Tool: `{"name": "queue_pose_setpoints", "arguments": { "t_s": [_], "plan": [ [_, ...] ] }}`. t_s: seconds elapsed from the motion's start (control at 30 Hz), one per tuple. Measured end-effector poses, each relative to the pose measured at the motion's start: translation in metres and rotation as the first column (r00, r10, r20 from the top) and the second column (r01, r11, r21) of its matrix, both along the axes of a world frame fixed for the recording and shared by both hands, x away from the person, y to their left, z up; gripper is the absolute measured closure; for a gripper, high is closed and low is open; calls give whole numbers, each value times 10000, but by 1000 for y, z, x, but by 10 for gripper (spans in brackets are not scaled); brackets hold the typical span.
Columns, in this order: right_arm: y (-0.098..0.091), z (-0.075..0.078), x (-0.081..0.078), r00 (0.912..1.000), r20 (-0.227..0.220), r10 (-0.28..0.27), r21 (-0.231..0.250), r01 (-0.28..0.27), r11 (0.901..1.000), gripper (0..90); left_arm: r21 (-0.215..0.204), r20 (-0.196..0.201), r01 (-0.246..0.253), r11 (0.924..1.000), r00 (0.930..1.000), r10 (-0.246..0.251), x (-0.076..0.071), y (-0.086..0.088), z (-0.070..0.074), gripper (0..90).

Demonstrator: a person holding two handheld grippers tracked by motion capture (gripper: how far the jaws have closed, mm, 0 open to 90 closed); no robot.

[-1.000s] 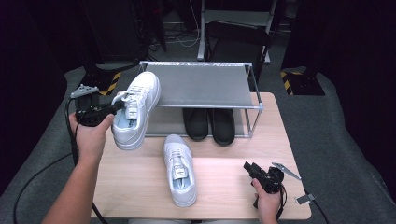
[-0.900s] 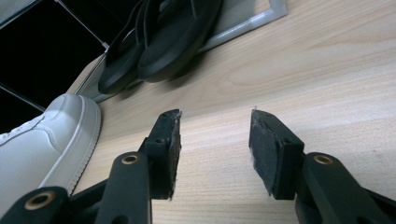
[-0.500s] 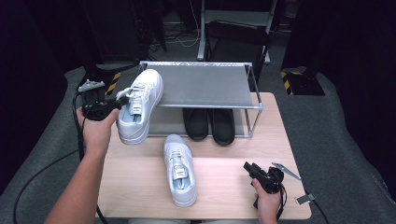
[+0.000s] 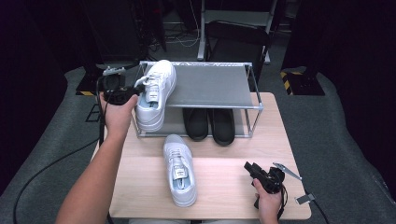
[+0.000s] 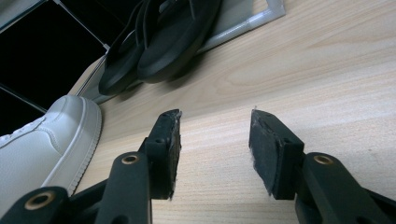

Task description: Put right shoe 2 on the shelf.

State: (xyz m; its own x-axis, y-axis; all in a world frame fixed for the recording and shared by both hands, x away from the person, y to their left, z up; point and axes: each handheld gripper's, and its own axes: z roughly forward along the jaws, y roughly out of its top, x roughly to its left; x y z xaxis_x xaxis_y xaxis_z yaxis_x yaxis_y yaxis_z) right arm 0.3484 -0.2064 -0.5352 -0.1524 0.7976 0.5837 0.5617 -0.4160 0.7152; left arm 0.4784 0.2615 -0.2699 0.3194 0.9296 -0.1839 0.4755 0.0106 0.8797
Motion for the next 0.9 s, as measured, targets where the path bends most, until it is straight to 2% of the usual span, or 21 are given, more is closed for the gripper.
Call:
{"name": "queue_pose_setpoints", "arguments": {
  "t_s": [0.1, 0.17, 0.23, 0.27, 0.3, 0.47, 0.63, 0.7, 0.83, 0.9],
  "plan": [
    [-1, 1, -1, 9999, -156, -45, -16, 44, 10000, 533, -31, -30, 47, 10000, 10000, -47, 6, -7, 1, 831],
    [-2, 0, 0, 10000, 16, -10, -13, 10, 10000, 533, -110, -58, 79, 9999, 10000, -80, 17, -16, 1, 831],
    [-3, 1, -1, 10000, -38, -71, 57, 71, 10000, 533, -172, -123, 81, 9998, 9999, -84, 20, -18, 1, 831],
    [-3, 1, -1, 10000, 33, -82, 109, 81, 9999, 533, -223, -193, 87, 9997, 9998, -91, 26, -24, 2, 831],
    [-4, 1, -1, 9999, -12, -116, 85, 117, 9999, 533, -223, -193, 87, 9997, 9998, -91, 26, -24, 2, 830],
    [-4, 2, -3, 9998, -21, -179, 75, 179, 9998, 533, -358, -185, 92, 9993, 9998, -98, 45, -38, 3, 830],
    [-5, 2, -3, 9998, 94, -202, -52, 202, 9998, 533, -47, -240, 157, 9999, 9996, -158, 62, -50, 6, 830],
    [-5, 3, -4, 9997, 56, -252, 56, 252, 9997, 532, 57, -205, 153, 9999, 9997, -152, 69, -54, 6, 830],
    [-7, 4, -6, 9994, 109, -325, -75, 326, 9994, 531, 159, -276, 79, 9998, 9996, -75, 79, -63, 6, 829],
    [-8, 3, -6, 9993, 133, -351, 29, 350, 9994, 531, 85, -264, 68, 9999, 9996, -65, 81, -65, 6, 830]
  ]
}}
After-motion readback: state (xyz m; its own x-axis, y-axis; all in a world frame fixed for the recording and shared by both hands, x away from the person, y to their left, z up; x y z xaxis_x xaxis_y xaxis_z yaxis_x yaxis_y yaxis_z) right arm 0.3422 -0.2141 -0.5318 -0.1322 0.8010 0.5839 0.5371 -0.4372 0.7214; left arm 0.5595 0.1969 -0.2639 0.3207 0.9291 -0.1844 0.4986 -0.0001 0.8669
